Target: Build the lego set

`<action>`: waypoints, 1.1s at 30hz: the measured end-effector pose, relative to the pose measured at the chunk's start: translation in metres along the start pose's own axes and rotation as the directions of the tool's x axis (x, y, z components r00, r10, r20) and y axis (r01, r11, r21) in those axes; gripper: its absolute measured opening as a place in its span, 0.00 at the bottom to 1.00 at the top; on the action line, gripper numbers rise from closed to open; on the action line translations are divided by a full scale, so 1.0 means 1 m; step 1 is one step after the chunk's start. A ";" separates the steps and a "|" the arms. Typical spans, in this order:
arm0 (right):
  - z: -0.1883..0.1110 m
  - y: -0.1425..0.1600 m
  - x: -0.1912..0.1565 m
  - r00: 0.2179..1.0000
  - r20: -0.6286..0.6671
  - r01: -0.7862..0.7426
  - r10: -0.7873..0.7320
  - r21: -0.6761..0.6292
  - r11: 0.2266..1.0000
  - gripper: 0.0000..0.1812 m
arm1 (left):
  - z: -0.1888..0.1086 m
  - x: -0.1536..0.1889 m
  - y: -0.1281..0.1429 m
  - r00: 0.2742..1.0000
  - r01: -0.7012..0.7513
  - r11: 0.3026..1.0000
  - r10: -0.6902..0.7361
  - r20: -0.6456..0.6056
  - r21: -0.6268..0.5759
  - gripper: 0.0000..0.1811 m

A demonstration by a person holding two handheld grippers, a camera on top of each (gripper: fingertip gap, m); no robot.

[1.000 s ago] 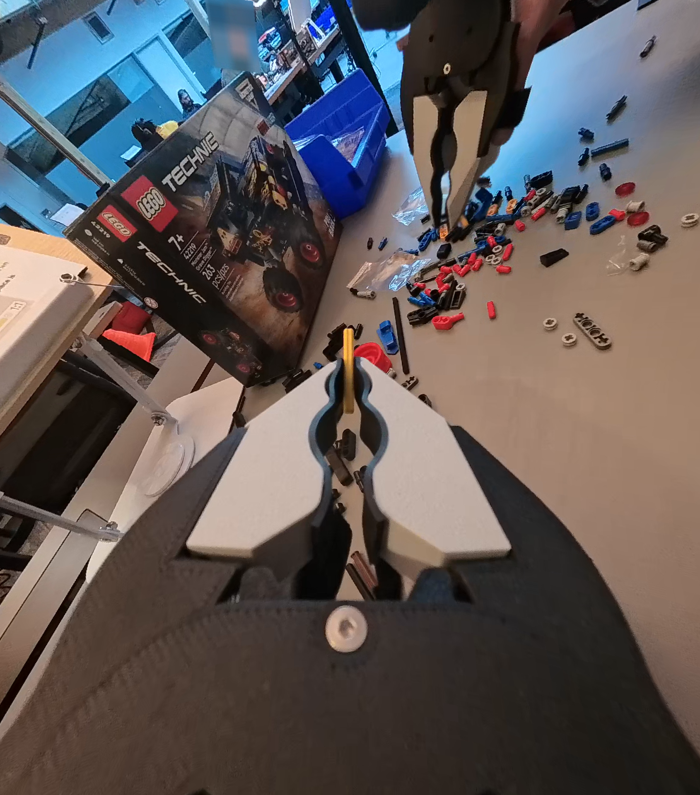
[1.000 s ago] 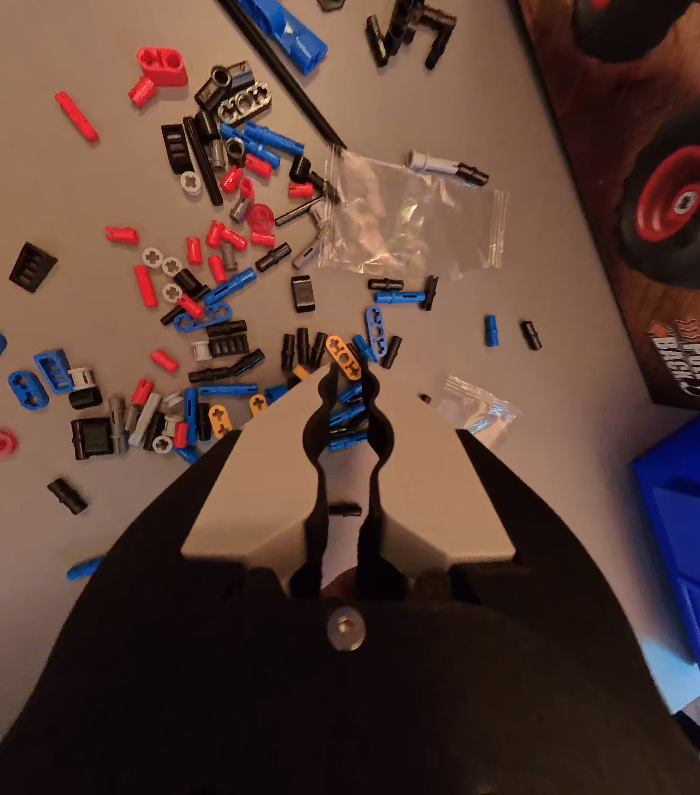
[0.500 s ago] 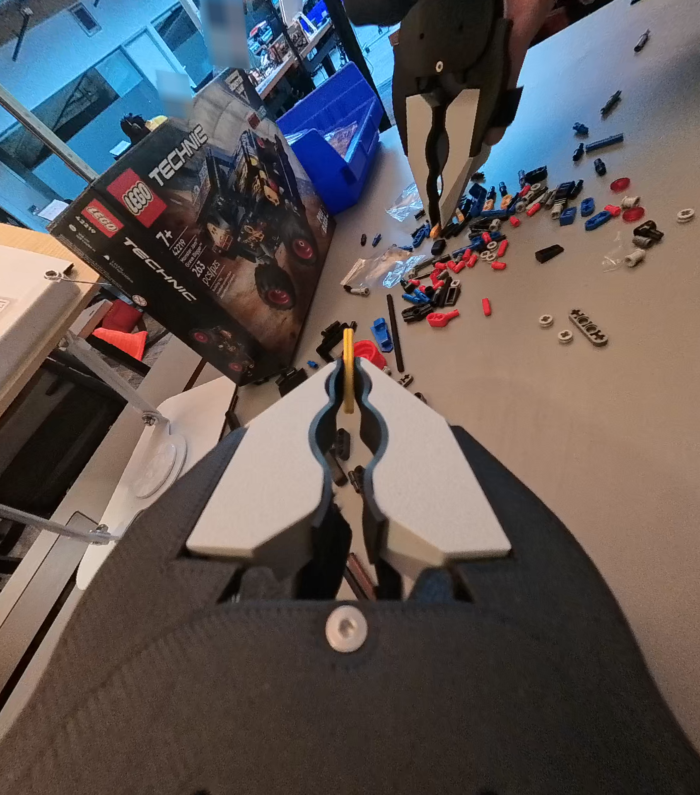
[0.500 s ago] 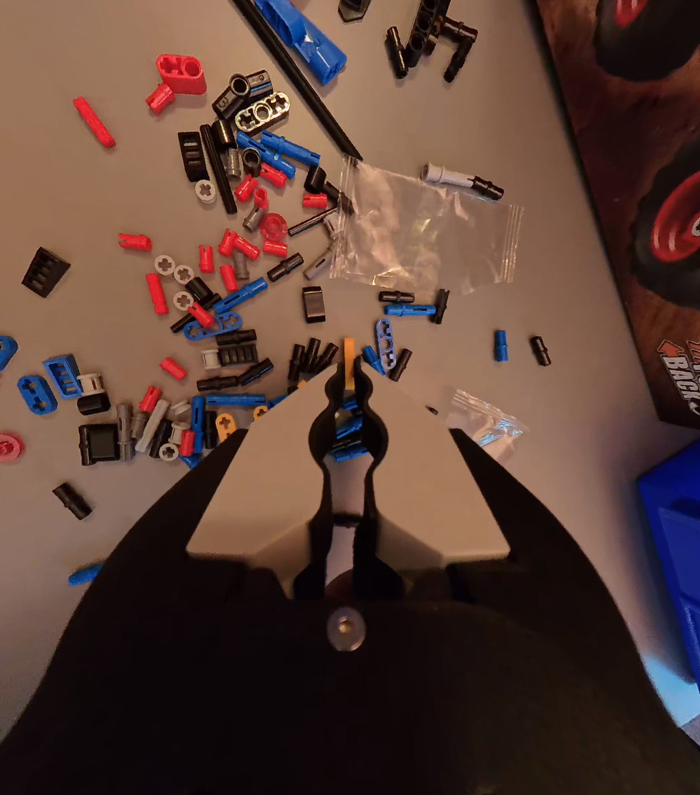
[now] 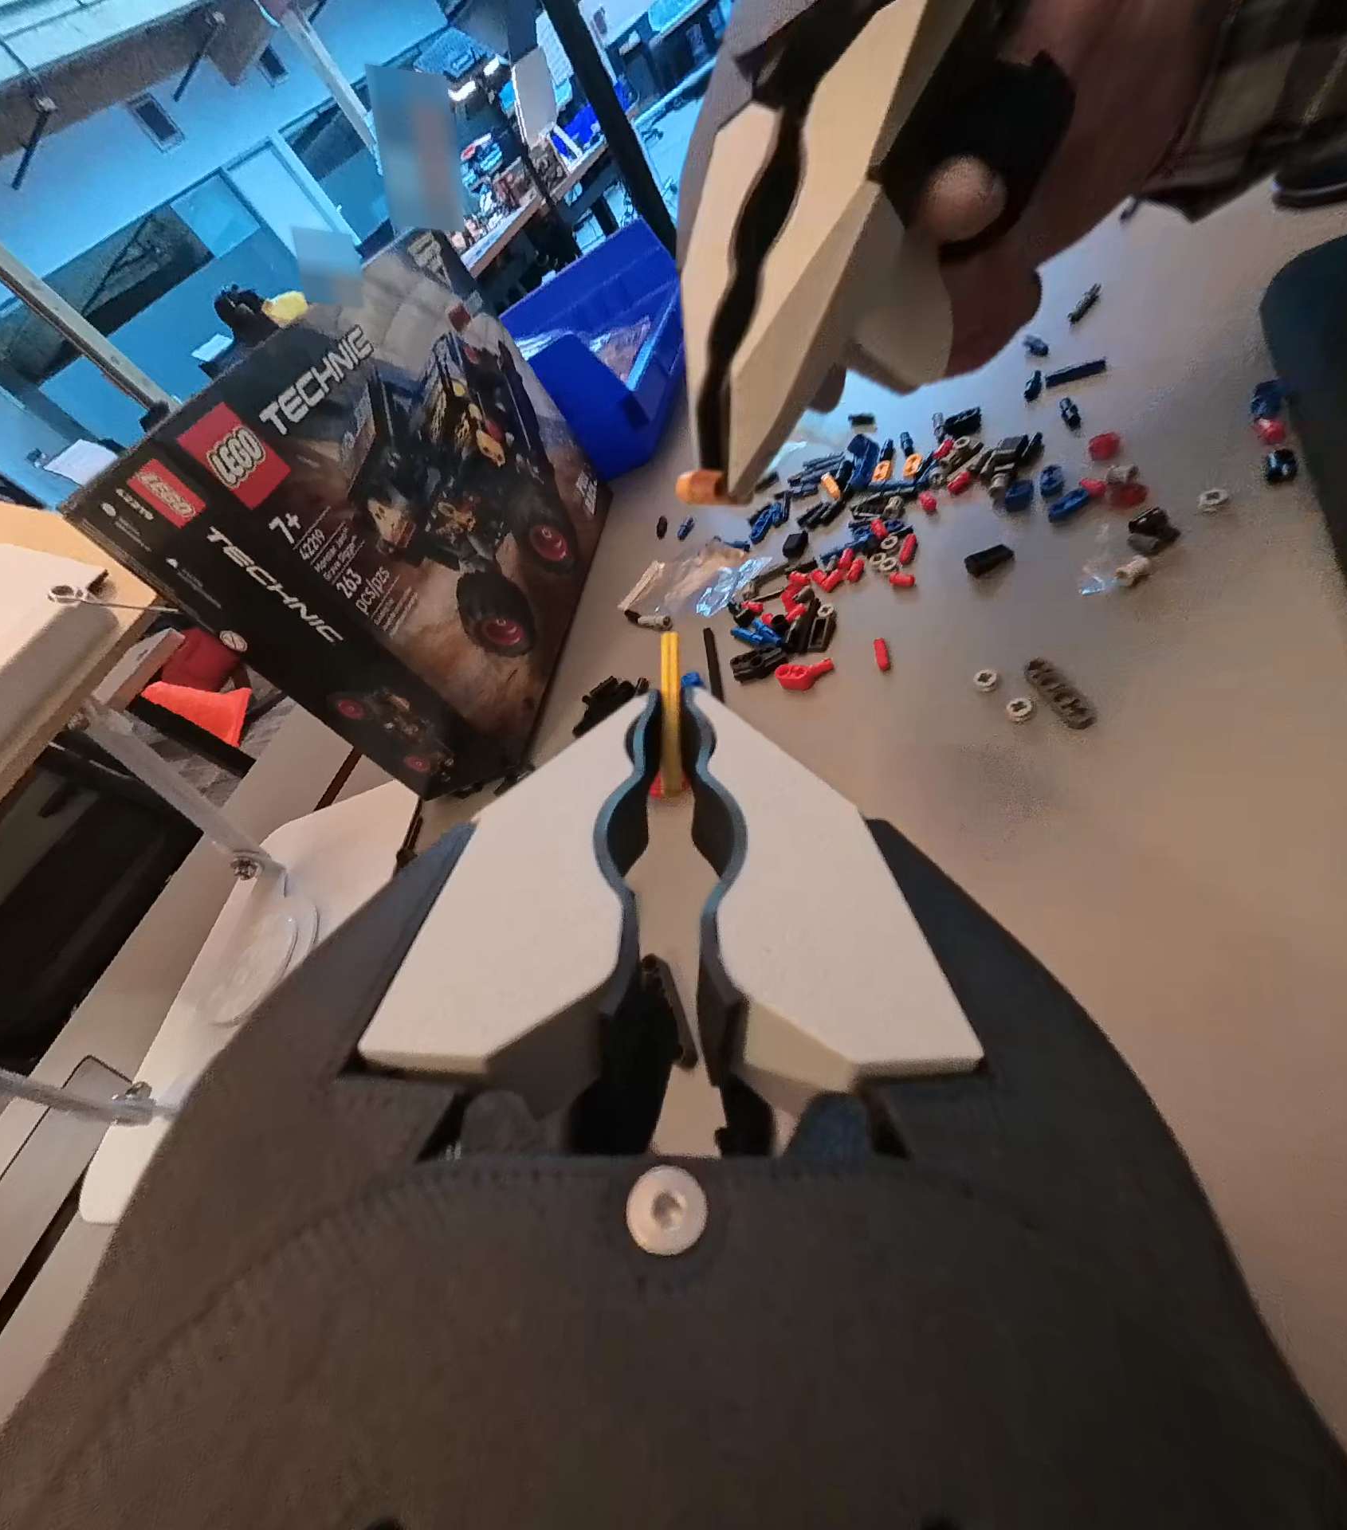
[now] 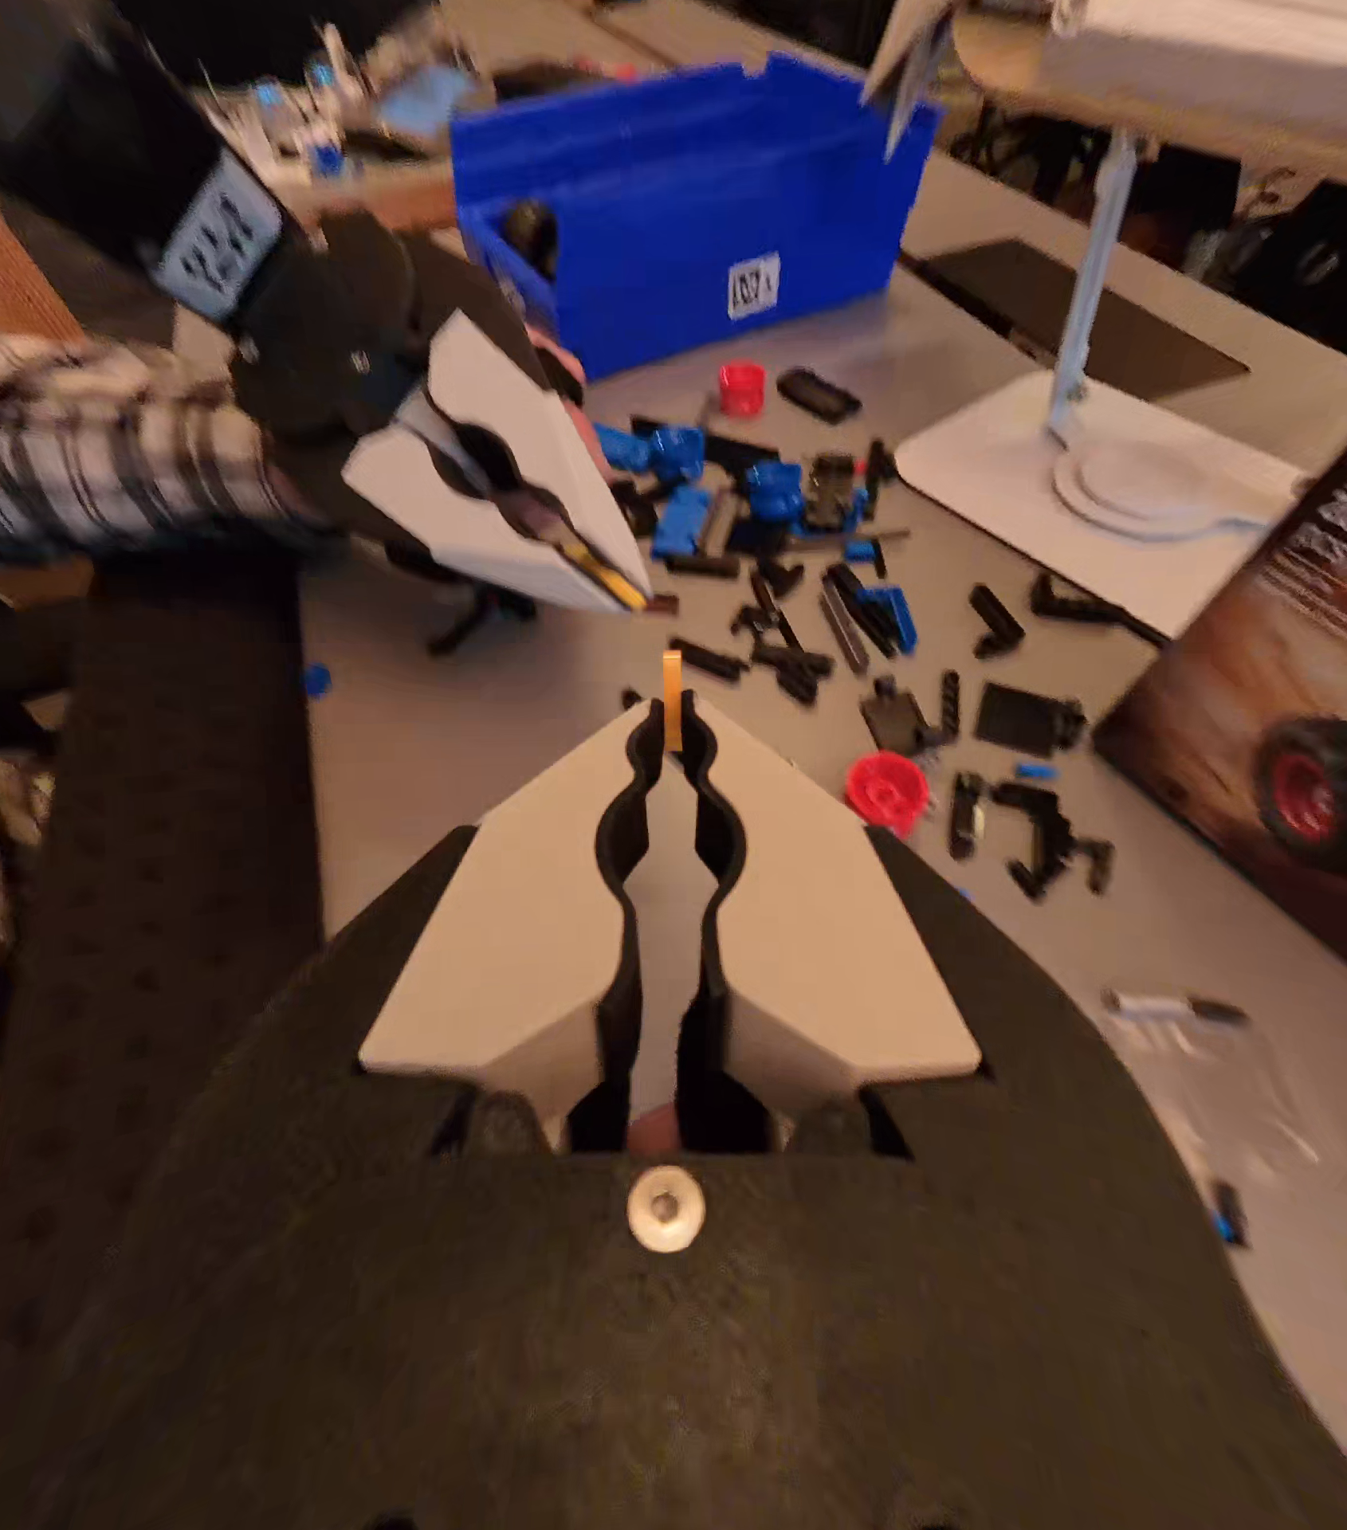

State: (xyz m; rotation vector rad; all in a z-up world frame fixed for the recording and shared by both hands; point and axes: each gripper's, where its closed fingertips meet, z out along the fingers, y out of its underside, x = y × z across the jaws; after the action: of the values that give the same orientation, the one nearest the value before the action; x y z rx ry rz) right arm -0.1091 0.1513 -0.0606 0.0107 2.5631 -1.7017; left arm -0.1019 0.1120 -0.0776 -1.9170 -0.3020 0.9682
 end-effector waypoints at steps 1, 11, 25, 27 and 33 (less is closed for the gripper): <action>0.005 -0.006 -0.005 1.000 0.018 -0.014 0.014 0.023 1.000 0.01 | -0.001 0.000 -0.002 1.000 -0.002 1.000 0.002 0.000 0.004 0.01; 0.030 -0.019 -0.008 0.992 -0.082 -0.086 0.097 0.125 0.988 0.01 | -0.004 -0.001 -0.006 1.000 -0.014 1.000 0.014 0.019 -0.002 0.01; 0.041 -0.018 -0.006 0.978 -0.065 -0.180 0.198 0.210 0.961 0.01 | 0.001 -0.008 0.003 0.998 0.003 0.998 0.000 0.058 -0.055 0.01; 0.041 -0.019 -0.005 0.976 -0.061 -0.189 0.207 0.220 0.957 0.01 | 0.002 -0.008 0.004 0.998 0.004 0.998 -0.001 0.055 -0.057 0.01; 0.043 -0.016 -0.005 0.979 -0.069 -0.172 0.191 0.219 0.960 0.01 | 0.004 -0.007 0.006 0.999 0.005 0.998 -0.001 0.050 -0.064 0.01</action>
State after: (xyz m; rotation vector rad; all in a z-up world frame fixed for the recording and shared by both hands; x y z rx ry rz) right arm -0.1030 0.1055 -0.0621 0.3309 2.3395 -1.9309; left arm -0.1107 0.1078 -0.0802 -1.9520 -0.3689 1.0166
